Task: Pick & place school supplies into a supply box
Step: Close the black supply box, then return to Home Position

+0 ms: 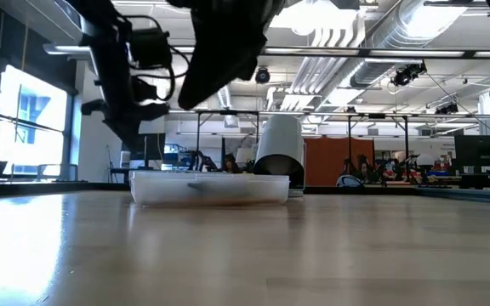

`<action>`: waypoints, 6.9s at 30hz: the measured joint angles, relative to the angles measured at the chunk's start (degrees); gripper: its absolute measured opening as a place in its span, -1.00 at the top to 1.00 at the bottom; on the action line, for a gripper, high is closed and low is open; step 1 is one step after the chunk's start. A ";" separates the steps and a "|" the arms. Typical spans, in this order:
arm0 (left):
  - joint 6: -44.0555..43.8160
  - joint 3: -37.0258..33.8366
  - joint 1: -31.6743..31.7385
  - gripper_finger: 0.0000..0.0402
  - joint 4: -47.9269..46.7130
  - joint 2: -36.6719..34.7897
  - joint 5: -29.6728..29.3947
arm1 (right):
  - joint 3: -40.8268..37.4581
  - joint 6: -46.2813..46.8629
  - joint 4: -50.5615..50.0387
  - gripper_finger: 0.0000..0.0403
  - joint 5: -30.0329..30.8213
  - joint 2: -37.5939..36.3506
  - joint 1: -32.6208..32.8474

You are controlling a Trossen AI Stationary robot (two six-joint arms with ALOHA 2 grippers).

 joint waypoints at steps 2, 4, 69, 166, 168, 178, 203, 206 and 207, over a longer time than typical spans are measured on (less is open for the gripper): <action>2.41 0.02 3.66 0.84 4.36 2.27 1.60 | 0.00 -0.27 -1.32 1.00 -1.94 1.08 0.00; 4.41 0.00 6.68 0.86 7.83 4.57 3.98 | -0.03 -0.42 -3.38 0.99 -1.99 2.40 0.00; 15.89 0.07 11.51 0.87 20.53 8.28 24.44 | -13.14 16.46 -8.49 1.00 8.05 3.20 -2.42; -3.37 26.15 -38.91 0.84 -10.49 11.40 4.39 | -12.92 14.94 -9.40 1.00 13.61 -8.95 9.39; -3.39 22.98 -38.91 0.87 -5.94 11.40 6.36 | -12.92 14.66 -9.31 1.00 21.34 -9.97 9.63; -4.03 10.29 -38.86 0.84 9.54 11.40 14.98 | -20.31 16.16 -6.58 1.00 23.52 -10.02 0.55; -6.19 5.34 -38.74 0.85 11.11 10.87 16.79 | -36.65 6.71 19.12 1.00 31.52 -32.86 2.86; -3.22 8.62 -38.75 0.80 7.93 8.58 19.44 | -36.49 4.65 14.99 1.00 34.32 -36.37 4.77; -2.70 9.91 -38.77 0.80 5.84 7.15 19.47 | -36.69 4.54 13.01 1.00 34.43 -37.22 5.29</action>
